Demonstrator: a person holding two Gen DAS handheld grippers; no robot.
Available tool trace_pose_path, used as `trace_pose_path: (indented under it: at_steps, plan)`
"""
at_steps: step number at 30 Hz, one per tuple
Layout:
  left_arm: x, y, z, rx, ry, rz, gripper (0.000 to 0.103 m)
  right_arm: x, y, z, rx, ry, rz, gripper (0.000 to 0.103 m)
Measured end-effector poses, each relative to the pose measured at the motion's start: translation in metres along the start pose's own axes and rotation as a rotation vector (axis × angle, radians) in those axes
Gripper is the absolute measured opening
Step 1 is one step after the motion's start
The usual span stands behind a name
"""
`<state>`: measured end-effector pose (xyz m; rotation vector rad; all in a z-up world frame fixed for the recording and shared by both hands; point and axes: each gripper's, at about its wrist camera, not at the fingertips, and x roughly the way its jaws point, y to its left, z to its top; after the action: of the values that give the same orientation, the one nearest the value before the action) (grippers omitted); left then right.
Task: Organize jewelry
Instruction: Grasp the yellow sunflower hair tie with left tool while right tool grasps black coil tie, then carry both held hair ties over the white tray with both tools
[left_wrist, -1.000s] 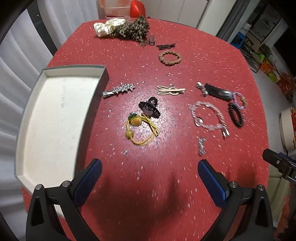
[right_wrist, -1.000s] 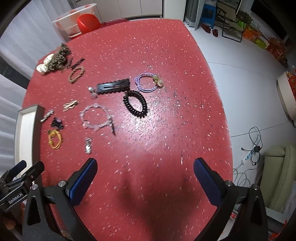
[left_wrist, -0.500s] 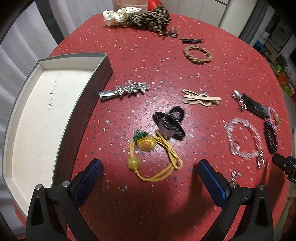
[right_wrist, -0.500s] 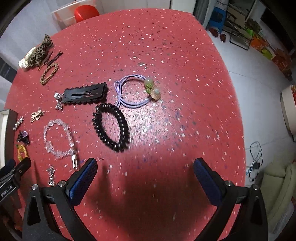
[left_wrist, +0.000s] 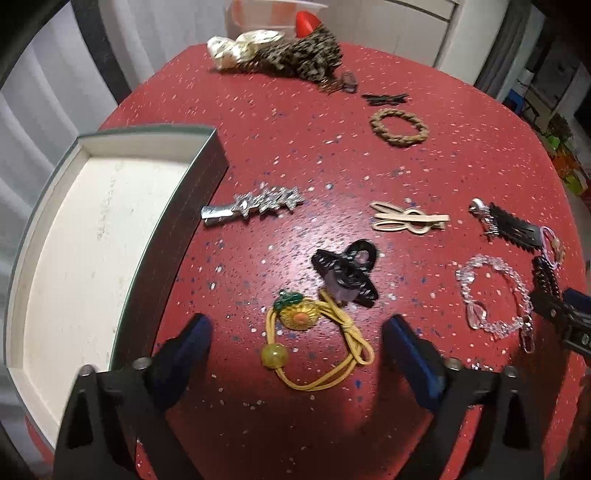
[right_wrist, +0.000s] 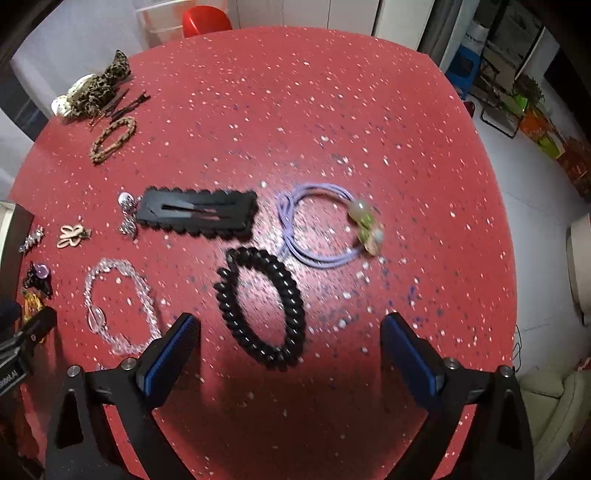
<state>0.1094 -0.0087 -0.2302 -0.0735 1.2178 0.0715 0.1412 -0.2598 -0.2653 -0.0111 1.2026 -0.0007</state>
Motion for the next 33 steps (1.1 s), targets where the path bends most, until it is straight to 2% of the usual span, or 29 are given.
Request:
trace_pose_path:
  at_steps: [3,4,5,7,8,10,13,23,33]
  plan:
    - [-0.007,-0.009,-0.003,0.035,-0.005,-0.010,0.071,-0.005,0.012,0.004,-0.026,-0.019,0.007,0.083]
    - [-0.009,-0.009,-0.004,0.042,-0.007,-0.017,0.062,-0.006,0.015,0.005,-0.035,-0.021,0.009,0.080]
    - [-0.012,-0.011,-0.005,0.051,-0.010,-0.021,0.056,-0.010,0.015,0.002,-0.041,-0.025,0.012,0.074]
    - [-0.015,-0.014,-0.006,0.062,-0.012,-0.033,0.032,-0.014,0.019,0.000,-0.043,-0.033,0.016,0.056]
    - [-0.015,-0.014,-0.005,0.064,-0.008,-0.045,0.028,-0.016,0.021,0.000,-0.039,-0.034,0.020,0.053]
    - [-0.016,-0.012,-0.005,0.065,-0.002,-0.071,0.008,-0.016,0.022,0.001,-0.034,-0.037,0.022,0.036]
    - [-0.015,-0.009,-0.004,0.065,0.007,-0.098,0.008,-0.017,0.022,0.001,-0.022,-0.037,0.027,0.022]
    - [-0.045,-0.010,-0.014,0.085,-0.011,-0.169,0.008,-0.035,-0.009,-0.023,0.099,-0.018,0.125,0.022]
    - [-0.076,0.004,-0.016,0.077,-0.025,-0.228,0.008,-0.065,-0.013,-0.053,0.168,0.011,0.171,0.022]
